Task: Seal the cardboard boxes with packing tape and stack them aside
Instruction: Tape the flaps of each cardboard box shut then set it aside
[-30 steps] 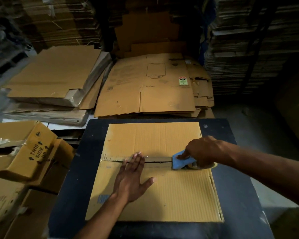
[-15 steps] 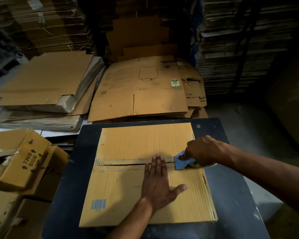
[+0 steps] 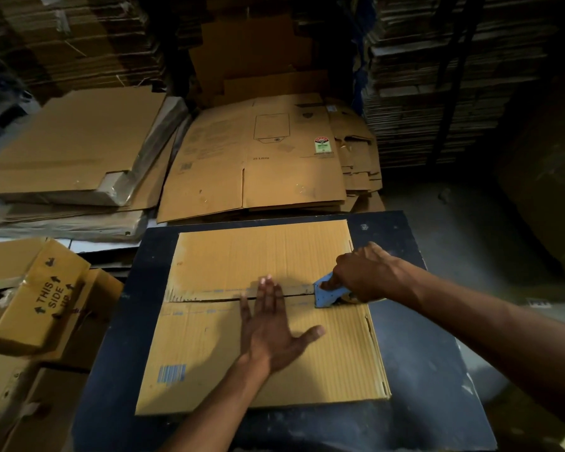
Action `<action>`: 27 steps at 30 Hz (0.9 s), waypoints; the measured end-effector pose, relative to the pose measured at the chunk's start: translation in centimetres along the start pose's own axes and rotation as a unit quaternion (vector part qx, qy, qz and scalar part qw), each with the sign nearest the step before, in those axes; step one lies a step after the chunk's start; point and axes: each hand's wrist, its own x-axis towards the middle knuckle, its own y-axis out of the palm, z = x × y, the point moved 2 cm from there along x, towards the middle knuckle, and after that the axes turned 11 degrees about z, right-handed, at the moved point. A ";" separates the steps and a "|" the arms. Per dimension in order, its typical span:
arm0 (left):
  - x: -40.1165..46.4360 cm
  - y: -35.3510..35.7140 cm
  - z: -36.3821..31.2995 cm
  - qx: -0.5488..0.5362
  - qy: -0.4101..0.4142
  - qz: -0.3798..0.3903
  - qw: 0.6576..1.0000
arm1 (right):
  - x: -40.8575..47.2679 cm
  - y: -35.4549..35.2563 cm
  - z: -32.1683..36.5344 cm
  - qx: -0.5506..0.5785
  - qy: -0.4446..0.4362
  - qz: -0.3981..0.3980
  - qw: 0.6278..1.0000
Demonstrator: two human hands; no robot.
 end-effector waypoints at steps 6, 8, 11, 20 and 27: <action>0.3 1.0 -3.8 -0.011 0.039 -0.025 0.999 | -0.3 -0.4 0.1 -0.010 0.004 -0.009 1.000; -0.4 1.5 -4.8 -0.025 0.053 -0.036 0.998 | -0.2 -0.6 0.3 -0.015 0.002 -0.006 1.000; -0.8 1.9 -6.2 -0.051 0.026 -0.047 0.997 | -0.2 -0.8 0.4 -0.013 0.005 -0.001 1.000; -1.5 2.0 -3.3 -0.033 0.020 -0.061 0.997 | -0.4 -0.9 0.4 0.004 -0.013 0.010 1.000; -2.1 2.2 0.1 -0.004 0.022 -0.050 0.999 | -2.6 3.7 -2.3 0.025 -0.016 0.047 0.998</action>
